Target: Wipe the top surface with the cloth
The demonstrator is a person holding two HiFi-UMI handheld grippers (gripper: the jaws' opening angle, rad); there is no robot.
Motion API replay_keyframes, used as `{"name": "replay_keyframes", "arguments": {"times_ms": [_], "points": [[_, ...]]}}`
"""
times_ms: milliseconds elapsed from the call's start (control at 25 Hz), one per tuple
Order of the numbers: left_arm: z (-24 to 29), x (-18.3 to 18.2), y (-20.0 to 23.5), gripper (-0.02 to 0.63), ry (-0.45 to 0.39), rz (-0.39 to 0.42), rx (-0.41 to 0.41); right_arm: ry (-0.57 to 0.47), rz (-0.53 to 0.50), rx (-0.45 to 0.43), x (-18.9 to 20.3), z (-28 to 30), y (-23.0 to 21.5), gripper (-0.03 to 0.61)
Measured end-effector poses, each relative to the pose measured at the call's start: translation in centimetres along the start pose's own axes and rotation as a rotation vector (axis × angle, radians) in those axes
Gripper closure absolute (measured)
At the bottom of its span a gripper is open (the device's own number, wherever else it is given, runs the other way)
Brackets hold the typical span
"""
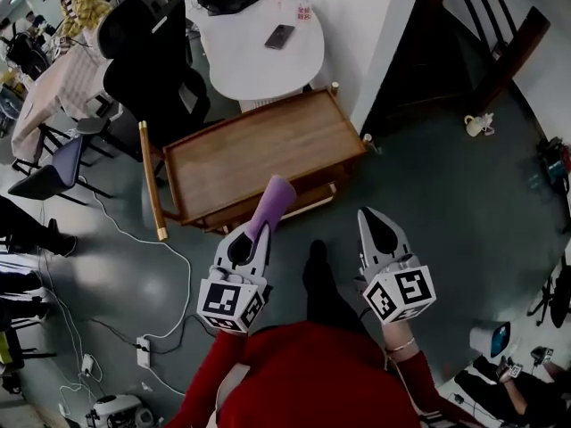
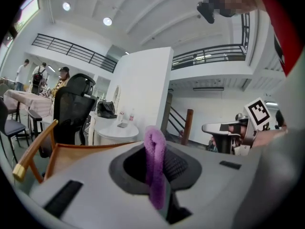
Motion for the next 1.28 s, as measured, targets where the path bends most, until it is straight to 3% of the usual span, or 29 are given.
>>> {"name": "replay_keyframes", "arguments": {"times_ms": [280,640,800,1040,1280], "points": [[11.2,-4.2,1.3,0.563,0.027,-0.030,-0.072,0.058,0.009,-0.065,-4.0,8.2,-7.3,0.566],[16.5,-3.9,3.0,0.562,0.114,-0.051,-0.074,0.115,0.041,-0.092,-4.8,13.7,-9.6,0.566],[20.8,-3.0,4.1,0.563,0.162,-0.091,-0.019,0.159,0.052,-0.058,-4.4,14.5,-11.1,0.567],[33.7,-3.9,3.2,0.562,0.196,-0.259,0.170,0.209,0.056,0.016,-3.7,15.0,-13.5,0.566],[40.1,-1.1,2.0,0.563,0.301,-0.287,0.162,0.219,0.071,0.071,-3.9,15.5,-14.9,0.566]]}}
Point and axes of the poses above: the fingertips, and each gripper's own axes: z forward along the fingers, y to its left, x out of its underside, the point moved 1 cm from there along -z, backward along the fingers, and after that the axes turned 3 degrees about y, right-handed, at the moved point
